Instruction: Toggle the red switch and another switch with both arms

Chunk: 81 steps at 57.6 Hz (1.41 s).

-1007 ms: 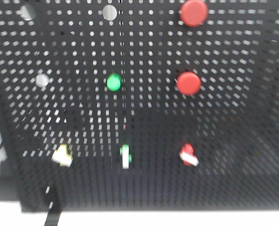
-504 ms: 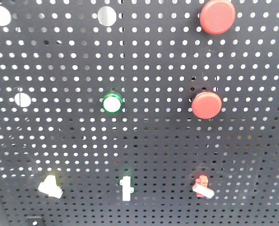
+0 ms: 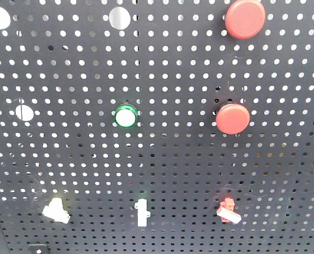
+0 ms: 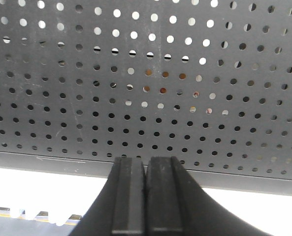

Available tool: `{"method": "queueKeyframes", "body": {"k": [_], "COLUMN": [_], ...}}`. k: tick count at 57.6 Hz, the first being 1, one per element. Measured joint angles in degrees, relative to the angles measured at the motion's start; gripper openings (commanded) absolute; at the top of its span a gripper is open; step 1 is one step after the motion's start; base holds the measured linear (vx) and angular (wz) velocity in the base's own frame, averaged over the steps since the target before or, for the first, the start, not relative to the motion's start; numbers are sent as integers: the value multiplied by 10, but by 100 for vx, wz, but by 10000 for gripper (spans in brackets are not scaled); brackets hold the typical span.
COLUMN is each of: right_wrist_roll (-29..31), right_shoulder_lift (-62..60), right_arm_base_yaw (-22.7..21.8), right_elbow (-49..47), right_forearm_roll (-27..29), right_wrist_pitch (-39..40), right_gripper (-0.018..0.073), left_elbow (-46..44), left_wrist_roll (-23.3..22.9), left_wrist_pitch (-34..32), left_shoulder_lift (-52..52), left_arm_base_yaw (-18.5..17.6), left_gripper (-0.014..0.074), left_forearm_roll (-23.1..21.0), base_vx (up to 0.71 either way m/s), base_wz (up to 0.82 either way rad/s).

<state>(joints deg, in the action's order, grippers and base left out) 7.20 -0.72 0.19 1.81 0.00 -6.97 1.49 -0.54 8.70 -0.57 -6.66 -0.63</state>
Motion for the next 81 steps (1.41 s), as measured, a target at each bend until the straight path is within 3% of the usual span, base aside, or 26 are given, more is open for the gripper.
{"method": "queueKeyframes", "body": {"k": [10, 22, 27, 33, 42, 56, 61, 69, 81], "right_wrist_roll": [0, -18, -38, -45, -38, -24, -25, -25, -25], "right_shoulder_lift": [0, 0, 0, 4, 70, 174, 188, 192, 192], "right_arm_base_yaw": [0, 0, 0, 0, 0, 0, 0, 0, 0], "right_elbow": [0, -4, -49, -145, -276, -326, -326, -326, -326], "right_forearm_roll": [0, 10, 14, 15, 15, 15, 15, 29, 32], "right_wrist_pitch": [2, 84, 70, 30, -11, -40, -54, -58, -61], "right_gripper": [-1, -1, -1, -1, -1, -1, -1, -1, -1], "left_elbow": [0, -3, -50, -147, -265, -320, -320, -320, -321], "left_wrist_roll": [5, -11, -36, -33, -19, -22, -34, -13, 44], "left_wrist_pitch": [-19, -135, -102, -40, 26, 32, 13, -28, -55], "left_shoulder_lift": [0, 0, 0, 15, 127, 243, 260, 302, 410], "left_arm_base_yaw": [0, 0, 0, 0, 0, 0, -1, -36, -134], "left_gripper": [3, 3, 3, 3, 3, 3, 3, 3, 3], "left_forearm_roll": [6, 6, 3, 20, 39, 39, 10, -52, -64], "base_vx": [0, 0, 0, 0, 0, 0, 0, 0, 0], "base_wz": [0, 0, 0, -1, 1, 0, 0, 0, 0]}}
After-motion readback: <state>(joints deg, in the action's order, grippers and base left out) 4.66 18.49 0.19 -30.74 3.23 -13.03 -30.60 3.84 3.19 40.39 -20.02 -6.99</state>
